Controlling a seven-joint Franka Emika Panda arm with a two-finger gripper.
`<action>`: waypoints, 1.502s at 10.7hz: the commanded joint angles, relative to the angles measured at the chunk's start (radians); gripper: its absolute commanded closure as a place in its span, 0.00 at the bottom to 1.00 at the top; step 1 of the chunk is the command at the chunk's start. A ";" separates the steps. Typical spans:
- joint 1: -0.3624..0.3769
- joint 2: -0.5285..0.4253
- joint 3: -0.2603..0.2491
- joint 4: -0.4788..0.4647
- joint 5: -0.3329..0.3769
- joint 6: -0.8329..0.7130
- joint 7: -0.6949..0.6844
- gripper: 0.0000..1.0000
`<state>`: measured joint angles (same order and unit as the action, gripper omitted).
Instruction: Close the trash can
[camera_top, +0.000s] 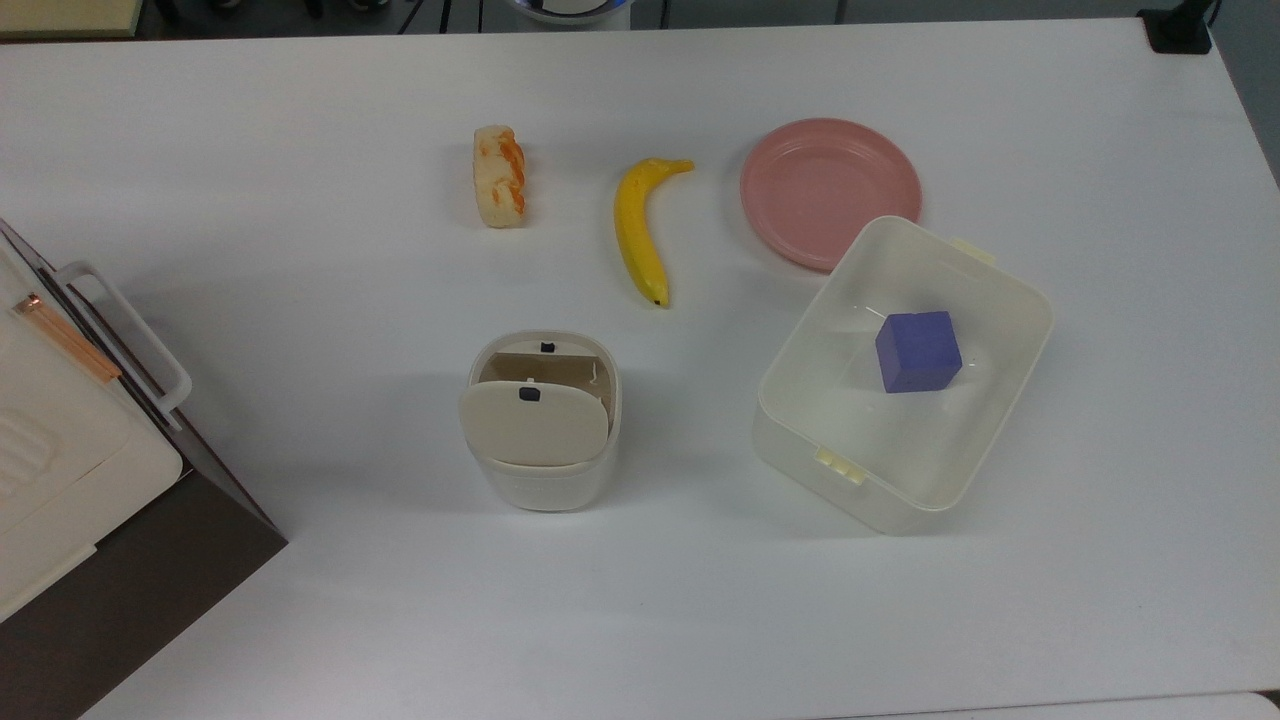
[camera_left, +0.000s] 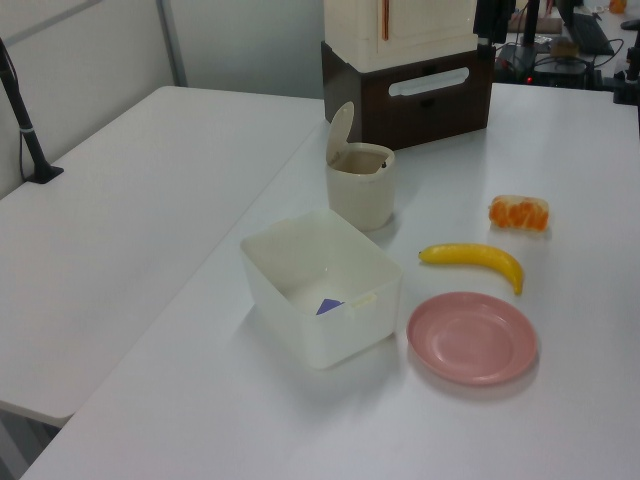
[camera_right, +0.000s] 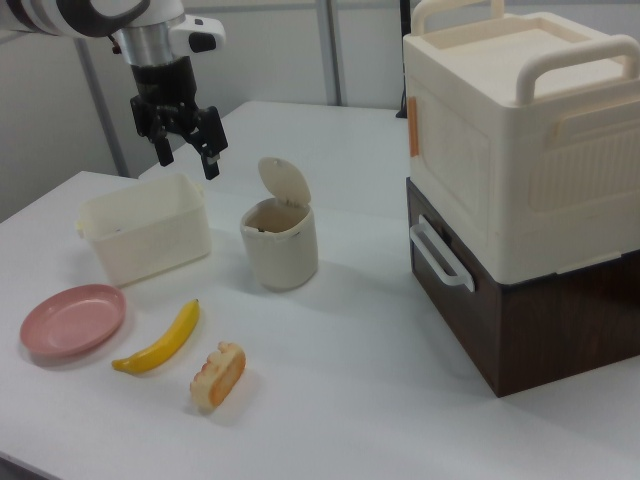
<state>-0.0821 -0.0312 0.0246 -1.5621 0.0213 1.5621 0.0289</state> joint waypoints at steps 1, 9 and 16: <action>0.013 -0.012 -0.008 -0.009 0.008 0.013 0.049 0.00; 0.013 -0.010 -0.008 -0.007 0.011 0.018 0.068 0.00; 0.013 -0.010 -0.008 -0.007 0.006 0.015 0.055 0.00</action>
<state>-0.0821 -0.0313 0.0245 -1.5599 0.0212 1.5621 0.0700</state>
